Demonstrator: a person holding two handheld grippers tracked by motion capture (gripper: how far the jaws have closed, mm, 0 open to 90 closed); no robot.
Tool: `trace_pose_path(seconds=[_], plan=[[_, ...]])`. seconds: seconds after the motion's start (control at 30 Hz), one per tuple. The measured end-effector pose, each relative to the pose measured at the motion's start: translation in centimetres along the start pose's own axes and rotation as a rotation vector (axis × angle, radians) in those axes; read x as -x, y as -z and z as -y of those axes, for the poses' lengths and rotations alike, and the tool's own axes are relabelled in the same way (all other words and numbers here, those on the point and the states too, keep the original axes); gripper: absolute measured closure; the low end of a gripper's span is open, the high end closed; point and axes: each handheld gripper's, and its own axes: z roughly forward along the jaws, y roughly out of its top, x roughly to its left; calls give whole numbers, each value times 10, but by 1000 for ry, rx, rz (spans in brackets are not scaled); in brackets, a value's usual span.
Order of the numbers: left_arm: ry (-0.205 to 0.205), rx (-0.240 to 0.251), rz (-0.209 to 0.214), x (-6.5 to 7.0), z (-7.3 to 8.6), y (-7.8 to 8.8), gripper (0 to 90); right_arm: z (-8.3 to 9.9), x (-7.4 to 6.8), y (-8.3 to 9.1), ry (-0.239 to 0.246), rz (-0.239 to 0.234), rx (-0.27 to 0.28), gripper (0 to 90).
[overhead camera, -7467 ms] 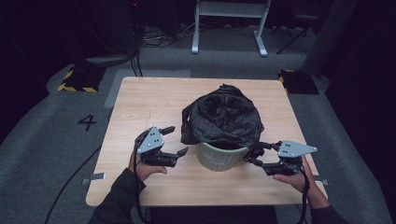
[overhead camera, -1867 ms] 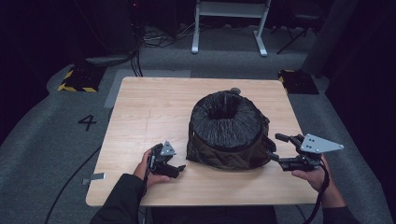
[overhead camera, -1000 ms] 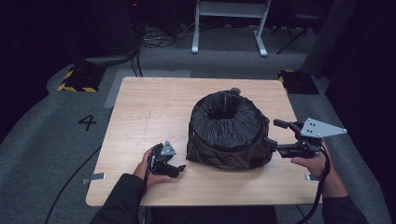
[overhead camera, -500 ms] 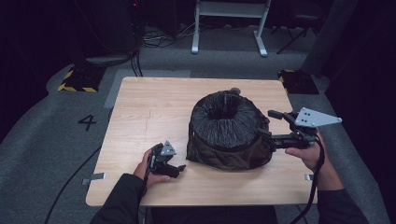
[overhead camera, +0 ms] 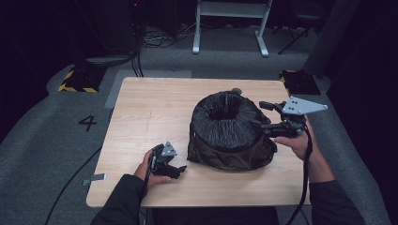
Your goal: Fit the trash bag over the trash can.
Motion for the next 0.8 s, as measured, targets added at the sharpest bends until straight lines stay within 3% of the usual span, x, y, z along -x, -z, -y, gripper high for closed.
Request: trace_pose_path(seconds=[0.5, 0.8], plan=[[-1, 0, 1, 0, 0, 0, 169, -20, 2, -35, -19, 12, -26, 280], [-1, 0, 0, 0, 0, 0, 169, -21, -3, -49, 28, 29, -93, 292]])
